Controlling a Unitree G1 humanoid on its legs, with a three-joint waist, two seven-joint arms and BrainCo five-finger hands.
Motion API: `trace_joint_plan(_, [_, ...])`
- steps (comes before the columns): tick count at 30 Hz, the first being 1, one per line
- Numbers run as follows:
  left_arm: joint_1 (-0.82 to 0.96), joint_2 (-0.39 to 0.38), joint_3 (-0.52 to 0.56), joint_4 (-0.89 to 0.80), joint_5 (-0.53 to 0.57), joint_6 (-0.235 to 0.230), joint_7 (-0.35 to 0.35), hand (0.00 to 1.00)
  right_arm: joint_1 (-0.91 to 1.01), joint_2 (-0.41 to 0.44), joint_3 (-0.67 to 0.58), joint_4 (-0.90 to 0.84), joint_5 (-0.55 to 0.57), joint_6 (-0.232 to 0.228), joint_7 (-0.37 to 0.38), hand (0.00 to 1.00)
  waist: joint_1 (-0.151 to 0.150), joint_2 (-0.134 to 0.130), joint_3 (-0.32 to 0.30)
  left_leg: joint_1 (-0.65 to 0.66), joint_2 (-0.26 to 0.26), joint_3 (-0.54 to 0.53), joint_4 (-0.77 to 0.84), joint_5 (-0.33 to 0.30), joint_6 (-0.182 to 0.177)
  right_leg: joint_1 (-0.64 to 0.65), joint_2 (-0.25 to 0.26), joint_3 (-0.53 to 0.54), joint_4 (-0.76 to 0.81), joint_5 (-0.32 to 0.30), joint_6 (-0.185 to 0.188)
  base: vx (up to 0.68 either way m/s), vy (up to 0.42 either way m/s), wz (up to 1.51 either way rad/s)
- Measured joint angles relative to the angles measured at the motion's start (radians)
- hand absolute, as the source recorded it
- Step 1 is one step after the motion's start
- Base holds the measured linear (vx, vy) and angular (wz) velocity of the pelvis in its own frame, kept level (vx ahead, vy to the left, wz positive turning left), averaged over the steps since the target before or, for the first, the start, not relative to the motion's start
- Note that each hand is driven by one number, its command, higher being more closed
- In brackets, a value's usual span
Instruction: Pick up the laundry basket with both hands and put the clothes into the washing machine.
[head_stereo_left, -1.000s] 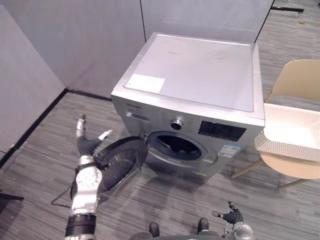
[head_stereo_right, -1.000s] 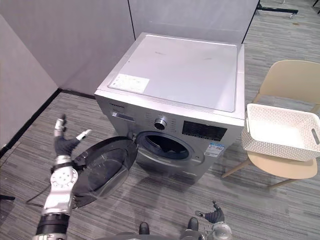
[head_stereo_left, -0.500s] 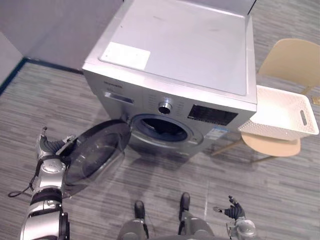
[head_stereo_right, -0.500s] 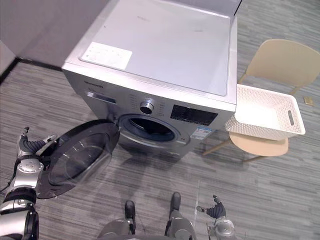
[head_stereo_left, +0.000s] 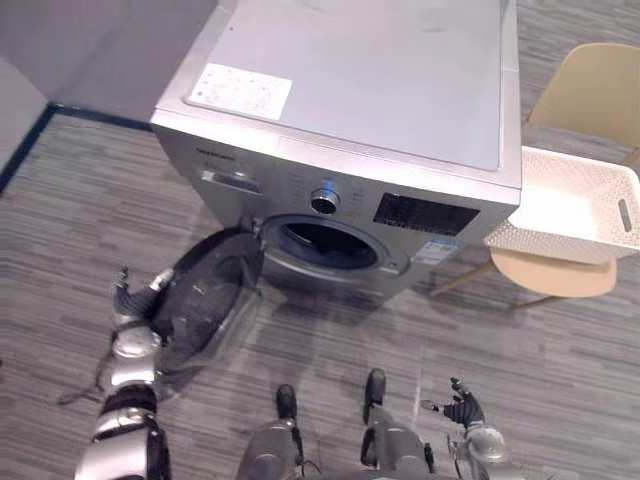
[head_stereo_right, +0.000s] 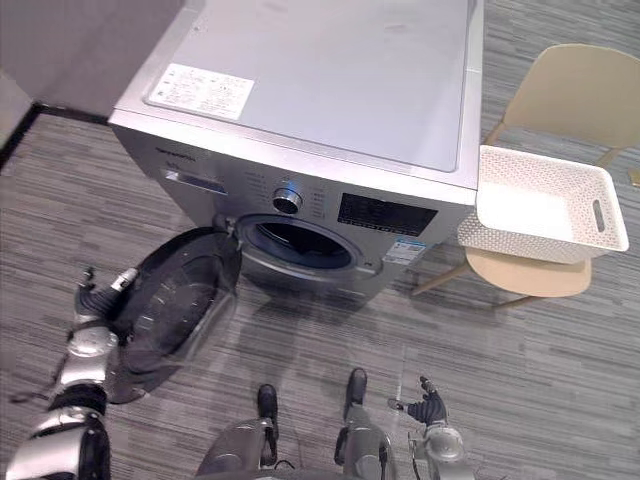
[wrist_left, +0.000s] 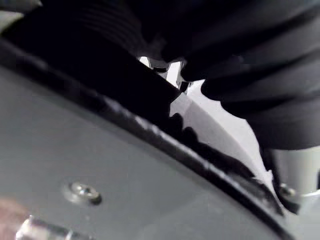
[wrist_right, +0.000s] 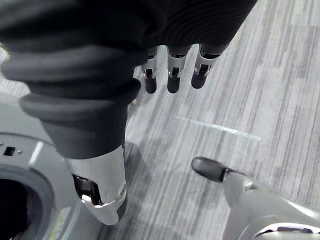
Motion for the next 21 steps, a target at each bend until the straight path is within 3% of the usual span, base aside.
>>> trace_joint_plan(3, [0.096,-0.114,-0.167,-0.087,-0.051,0.001,-0.006,0.0,-0.013,-0.009,0.001,-0.002,-0.042,0.002,-0.004,0.0,-0.001,0.033,-0.018,0.018,-0.016,-0.035,-0.028,0.019,0.005,0.025,-0.013,-0.037,0.0,-0.009,0.01,0.01,0.03,0.41])
trace_joint_plan(6, [0.129,-0.192,-0.362,-0.136,-0.084,0.002,-0.042,0.0,-0.042,-0.008,0.002,-0.002,-0.055,0.014,-0.01,0.0,-0.001,0.038,-0.02,0.025,-0.025,-0.072,-0.055,0.039,0.007,0.043,-0.021,-0.078,0.0,-0.013,0.014,0.0,0.026,0.43])
trace_joint_plan(11, [0.086,-0.222,-0.58,-0.168,-0.138,0.027,-0.049,0.0,-0.067,-0.009,0.013,-0.009,-0.053,0.018,-0.032,0.0,-0.02,0.053,-0.022,0.038,-0.022,-0.072,-0.101,0.061,0.001,0.039,-0.023,-0.083,0.0,-0.018,0.016,-0.01,0.013,0.05])
trace_joint_plan(14, [-0.009,-0.228,-0.639,-0.158,-0.14,0.064,-0.038,0.0,-0.066,-0.007,0.052,-0.019,-0.051,0.018,-0.033,0.0,-0.061,0.056,-0.021,0.039,-0.02,-0.043,-0.117,0.073,-0.003,0.02,-0.016,-0.065,0.0,-0.018,0.015,0.03,0.002,-0.18])
trace_joint_plan(17, [-0.158,-0.248,-0.7,-0.096,-0.137,0.063,-0.039,0.0,-0.061,-0.011,0.052,-0.049,-0.05,0.018,-0.043,0.0,-0.093,0.057,-0.02,0.036,-0.014,0.017,-0.128,0.072,-0.003,-0.023,-0.007,-0.004,0.004,-0.012,0.01,0.03,0.003,-0.55])
trace_joint_plan(21, [-0.397,-0.285,-0.67,0.051,-0.113,0.063,-0.026,0.0,-0.066,-0.026,0.051,-0.095,-0.046,0.016,-0.048,0.0,-0.144,0.052,-0.014,0.032,-0.001,0.129,-0.139,0.059,-0.018,-0.1,0.012,0.107,0.008,0.013,0.002,0.03,-0.018,-0.91])
